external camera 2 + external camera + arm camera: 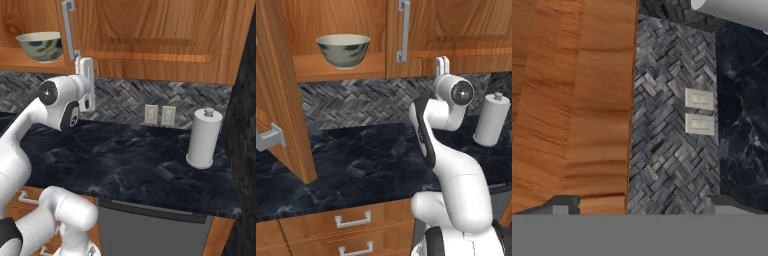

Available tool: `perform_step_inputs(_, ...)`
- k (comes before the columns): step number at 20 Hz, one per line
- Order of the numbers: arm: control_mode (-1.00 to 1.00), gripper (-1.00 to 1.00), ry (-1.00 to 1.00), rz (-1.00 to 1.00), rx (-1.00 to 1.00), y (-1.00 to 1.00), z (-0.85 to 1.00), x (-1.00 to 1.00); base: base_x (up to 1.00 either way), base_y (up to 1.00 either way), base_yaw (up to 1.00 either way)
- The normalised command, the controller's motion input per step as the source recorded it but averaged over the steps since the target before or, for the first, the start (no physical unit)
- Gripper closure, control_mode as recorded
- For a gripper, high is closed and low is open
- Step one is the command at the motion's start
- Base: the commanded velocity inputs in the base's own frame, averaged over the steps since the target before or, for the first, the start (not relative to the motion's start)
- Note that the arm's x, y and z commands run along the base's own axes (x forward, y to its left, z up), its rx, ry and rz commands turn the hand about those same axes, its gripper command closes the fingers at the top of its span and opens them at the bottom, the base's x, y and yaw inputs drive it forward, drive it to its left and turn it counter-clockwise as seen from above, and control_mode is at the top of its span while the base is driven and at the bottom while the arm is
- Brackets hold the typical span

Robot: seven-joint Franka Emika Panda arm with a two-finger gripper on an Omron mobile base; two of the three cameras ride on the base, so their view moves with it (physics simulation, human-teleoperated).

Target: Open the cabinet. Pick the bowls from the counter and place them in the cabinet. Then close the cabinet.

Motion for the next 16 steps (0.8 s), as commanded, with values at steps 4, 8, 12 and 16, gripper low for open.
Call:
perform_step_inputs(4, -1.0, -1.0, -0.01, 0.0, 0.0, -0.08, 0.0, -0.66, 0.0, 0.0, 0.0)
perform_step_inputs(8, -1.0, -1.0, 0.0, 0.11, 0.01, -0.25, -0.01, -0.6, 0.0, 0.0, 0.0)
perform_step_inputs(12, -1.0, -1.0, 0.0, 0.17, 0.0, -0.07, 0.0, -0.74, 0.0, 0.0, 0.0)
perform_step_inputs(16, -1.0, -1.0, 0.0, 0.16, 0.0, 0.0, 0.0, -0.78, 0.0, 0.0, 0.0)
